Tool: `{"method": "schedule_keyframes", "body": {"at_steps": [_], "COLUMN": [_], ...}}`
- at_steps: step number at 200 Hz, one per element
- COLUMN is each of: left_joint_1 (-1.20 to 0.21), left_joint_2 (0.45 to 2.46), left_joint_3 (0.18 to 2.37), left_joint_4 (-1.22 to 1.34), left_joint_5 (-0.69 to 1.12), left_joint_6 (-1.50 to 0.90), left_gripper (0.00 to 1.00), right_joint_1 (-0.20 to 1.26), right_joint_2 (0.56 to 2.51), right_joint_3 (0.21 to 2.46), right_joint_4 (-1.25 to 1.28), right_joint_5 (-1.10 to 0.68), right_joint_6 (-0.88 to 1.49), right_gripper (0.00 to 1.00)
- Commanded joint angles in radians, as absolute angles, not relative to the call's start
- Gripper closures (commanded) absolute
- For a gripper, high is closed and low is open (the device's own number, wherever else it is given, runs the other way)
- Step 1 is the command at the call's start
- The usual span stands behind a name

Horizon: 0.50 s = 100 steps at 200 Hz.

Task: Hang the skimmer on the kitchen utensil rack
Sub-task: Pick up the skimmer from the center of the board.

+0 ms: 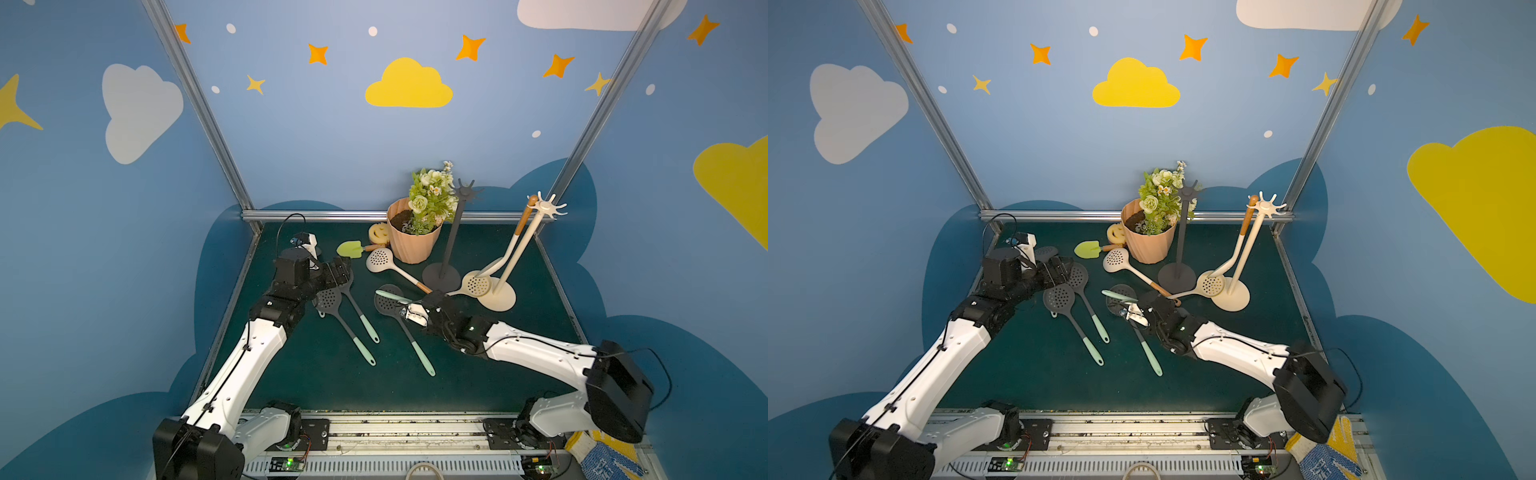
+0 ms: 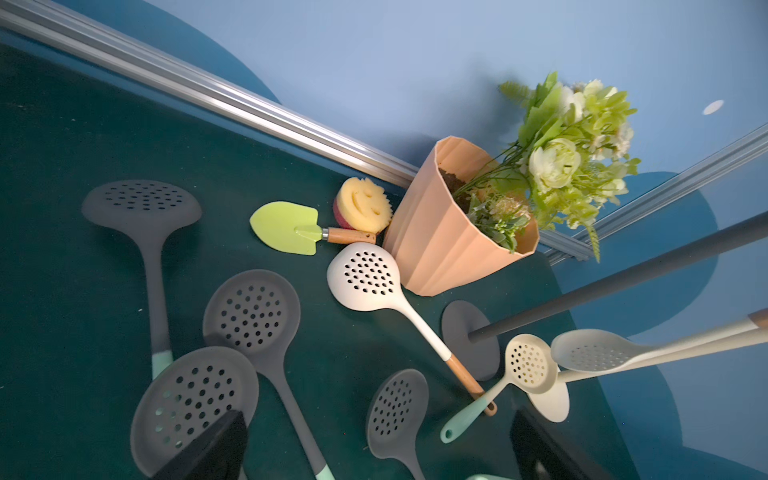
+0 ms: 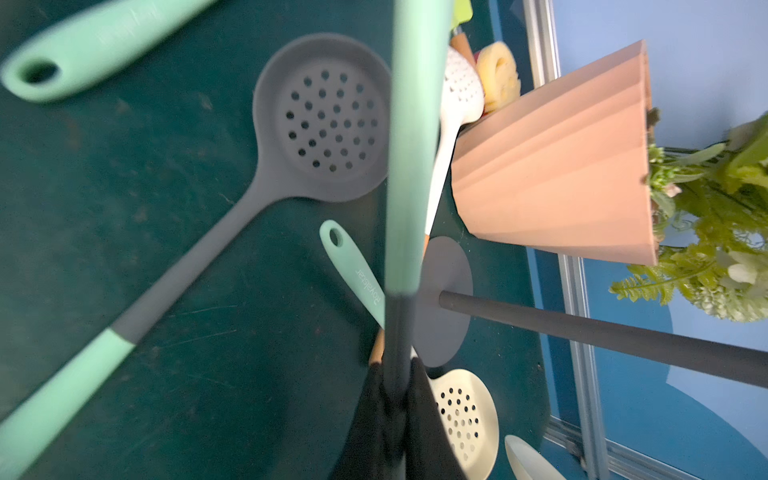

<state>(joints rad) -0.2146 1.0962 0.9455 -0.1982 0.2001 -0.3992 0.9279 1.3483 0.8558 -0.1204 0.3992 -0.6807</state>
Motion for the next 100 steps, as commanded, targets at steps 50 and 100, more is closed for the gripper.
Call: {"method": "schedule_keyframes", "body": {"at_steps": [50, 100], "left_joint_1": [-0.201, -0.211], "left_joint_2": [1.019, 1.025], "left_joint_3": [0.855, 0.784], "left_joint_4": [0.067, 0.318], "left_joint_5": [0.486, 0.72], "left_joint_6": [-0.46, -0.493], "left_gripper": [0.02, 0.03], "right_joint_1": [0.802, 0.793], "right_joint_2": [1.075, 1.097], "right_joint_3": [0.729, 0.728], "right_joint_4": [-0.029, 0.081], "right_joint_5": [-0.108, -0.091], "right_joint_6": [-0.213, 0.006], "right_gripper": [0.97, 0.97]}}
